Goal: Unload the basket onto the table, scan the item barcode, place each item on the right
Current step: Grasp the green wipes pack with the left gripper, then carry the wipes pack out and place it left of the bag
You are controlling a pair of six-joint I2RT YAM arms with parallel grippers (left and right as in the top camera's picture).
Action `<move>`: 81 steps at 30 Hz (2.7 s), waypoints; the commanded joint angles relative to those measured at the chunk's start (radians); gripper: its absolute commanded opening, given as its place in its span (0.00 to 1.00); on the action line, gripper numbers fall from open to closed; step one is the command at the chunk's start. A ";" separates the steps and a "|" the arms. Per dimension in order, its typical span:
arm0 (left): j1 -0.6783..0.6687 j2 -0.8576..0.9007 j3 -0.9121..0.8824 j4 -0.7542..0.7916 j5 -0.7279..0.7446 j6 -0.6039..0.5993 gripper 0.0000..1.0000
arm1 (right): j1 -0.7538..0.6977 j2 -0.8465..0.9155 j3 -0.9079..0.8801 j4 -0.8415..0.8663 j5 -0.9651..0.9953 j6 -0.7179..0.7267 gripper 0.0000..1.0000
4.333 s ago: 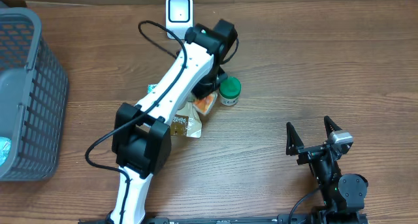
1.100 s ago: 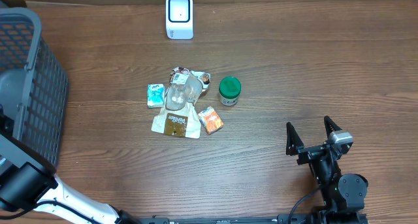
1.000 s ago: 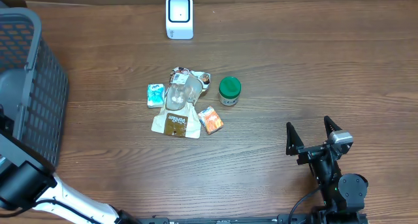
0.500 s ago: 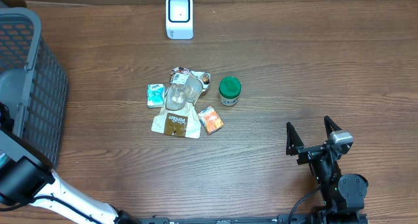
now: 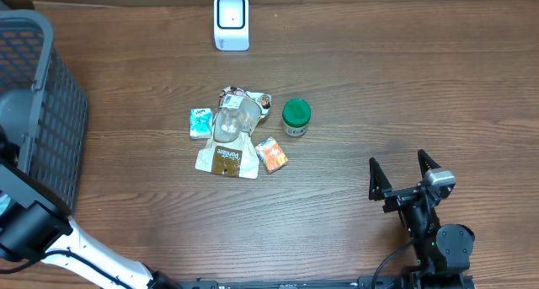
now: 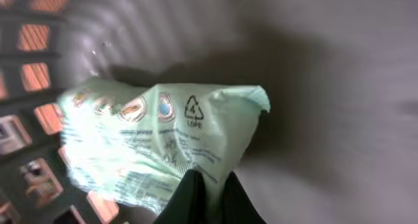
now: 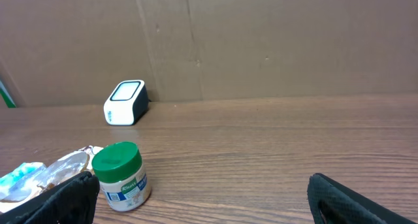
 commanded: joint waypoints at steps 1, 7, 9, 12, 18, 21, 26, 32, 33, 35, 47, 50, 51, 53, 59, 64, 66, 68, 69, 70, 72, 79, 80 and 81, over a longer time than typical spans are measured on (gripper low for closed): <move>-0.017 -0.042 0.160 -0.050 0.103 -0.050 0.04 | -0.002 -0.008 -0.011 0.003 0.000 -0.001 1.00; -0.047 -0.138 0.369 -0.134 0.244 -0.082 0.04 | -0.002 -0.008 -0.011 0.003 0.000 -0.001 1.00; -0.060 -0.187 0.424 -0.141 0.304 -0.082 0.04 | -0.002 -0.008 -0.011 0.003 0.000 -0.001 1.00; -0.084 -0.275 0.484 -0.139 0.392 -0.082 0.04 | -0.002 -0.008 -0.011 0.003 0.000 -0.001 1.00; -0.214 -0.480 0.517 -0.132 0.540 -0.081 0.04 | -0.002 -0.008 -0.011 0.003 0.000 -0.001 1.00; -0.343 -0.542 0.517 -0.152 0.538 -0.053 0.04 | -0.002 -0.008 -0.011 0.003 0.000 -0.001 1.00; -0.615 -0.552 0.508 -0.281 0.420 -0.040 0.04 | -0.002 -0.008 -0.011 0.003 0.000 -0.001 1.00; -0.889 -0.523 0.360 -0.336 0.299 -0.041 0.04 | -0.002 -0.008 -0.011 0.003 0.000 -0.001 1.00; -0.916 -0.520 0.327 -0.333 0.291 -0.046 0.04 | -0.002 -0.008 -0.011 0.003 0.000 -0.001 1.00; -0.984 -0.508 0.199 -0.310 0.264 -0.082 0.04 | -0.002 -0.008 -0.011 0.003 0.000 -0.001 1.00; -1.040 -0.502 -0.286 -0.053 0.122 -0.340 0.04 | -0.002 -0.008 -0.011 0.003 0.000 -0.001 1.00; -1.017 -0.502 -0.367 0.048 0.089 -0.344 0.04 | -0.002 -0.008 -0.011 0.003 0.000 -0.001 1.00; -1.010 -0.502 -0.394 0.090 0.084 -0.344 0.04 | -0.002 -0.008 -0.011 0.003 0.000 -0.001 1.00; -1.000 -0.502 -0.446 0.174 0.076 -0.343 0.04 | -0.002 -0.008 -0.011 0.003 0.000 -0.001 1.00; -0.992 -0.502 -0.603 0.444 0.019 -0.299 0.04 | -0.002 -0.008 -0.011 0.003 0.000 -0.001 1.00; -0.992 -0.502 -0.707 0.639 0.020 -0.195 0.04 | -0.002 -0.008 -0.011 0.003 0.000 -0.001 1.00; -0.992 -0.502 -0.732 0.686 0.027 -0.163 0.04 | -0.002 -0.008 -0.011 0.003 0.000 -0.001 1.00; -0.992 -0.501 -0.744 0.705 0.030 -0.145 0.04 | -0.002 -0.008 -0.011 0.003 0.000 -0.001 1.00; -0.992 -0.500 -0.748 0.710 0.031 -0.145 0.04 | -0.002 -0.008 -0.011 0.003 0.000 -0.001 1.00; -0.993 -0.499 -0.750 0.713 0.035 -0.145 0.04 | -0.002 -0.008 -0.011 0.003 0.000 -0.001 1.00; -0.993 -0.486 -0.750 0.719 0.060 -0.145 0.04 | -0.002 -0.008 -0.011 0.003 0.000 -0.001 1.00; -0.995 -0.410 -0.750 0.755 0.232 -0.148 0.04 | -0.002 -0.008 -0.011 0.003 0.000 -0.001 1.00; -0.995 -0.403 -0.750 0.754 0.277 -0.149 0.04 | -0.002 -0.008 -0.011 0.003 0.000 -0.001 1.00; -0.995 -0.401 -0.750 0.752 0.309 -0.149 0.04 | -0.002 -0.008 -0.011 0.003 0.000 -0.001 1.00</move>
